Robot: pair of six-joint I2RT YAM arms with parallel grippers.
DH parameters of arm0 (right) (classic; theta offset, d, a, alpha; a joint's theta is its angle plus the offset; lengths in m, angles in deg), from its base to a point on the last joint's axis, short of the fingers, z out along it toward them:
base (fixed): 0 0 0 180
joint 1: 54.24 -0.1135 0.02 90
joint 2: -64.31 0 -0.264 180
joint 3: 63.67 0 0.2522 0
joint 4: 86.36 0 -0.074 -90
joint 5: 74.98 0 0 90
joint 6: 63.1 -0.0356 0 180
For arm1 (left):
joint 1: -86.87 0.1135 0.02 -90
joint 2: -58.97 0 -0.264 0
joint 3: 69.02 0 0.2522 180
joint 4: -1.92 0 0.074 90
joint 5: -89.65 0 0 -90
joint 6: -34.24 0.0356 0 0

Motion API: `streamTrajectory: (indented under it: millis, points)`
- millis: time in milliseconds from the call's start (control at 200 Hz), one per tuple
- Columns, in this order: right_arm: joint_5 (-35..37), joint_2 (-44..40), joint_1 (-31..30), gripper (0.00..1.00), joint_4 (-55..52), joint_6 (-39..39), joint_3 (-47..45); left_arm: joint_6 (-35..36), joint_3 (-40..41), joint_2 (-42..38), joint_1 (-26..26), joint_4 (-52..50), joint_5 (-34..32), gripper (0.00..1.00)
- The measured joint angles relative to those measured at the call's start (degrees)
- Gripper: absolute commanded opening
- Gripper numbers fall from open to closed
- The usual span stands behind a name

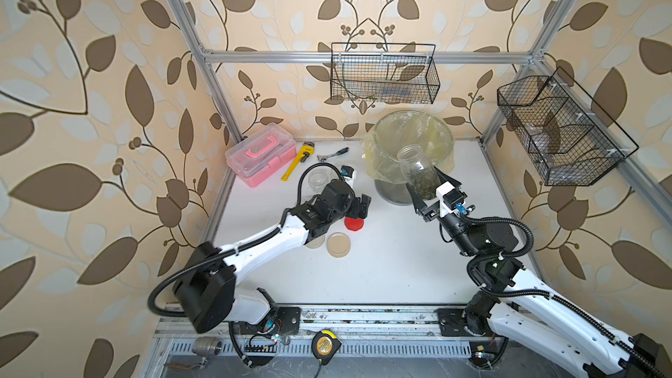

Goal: Empty moldy tea leaves from jars
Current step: Place the lid at the center of the board, then adjust the jar.

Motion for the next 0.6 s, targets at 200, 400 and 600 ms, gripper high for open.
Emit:
streamTrajectory:
  millis: [200,400,600]
  points:
    - [-0.46,1.92,1.31,0.49,-1.27,-2.03,0.11,-3.5,-1.14,-9.86,0.0,8.07,7.1,0.94]
    - [-1.33,2.27,1.66,0.49,-1.36,-3.41,0.22,-8.98,-3.3,-7.61,0.0,16.96,17.62,0.99]
    - [-2.16,2.19,1.68,0.49,-1.38,-4.42,0.31,-12.09,-8.02,-0.55,-0.13,22.56,24.87,0.99]
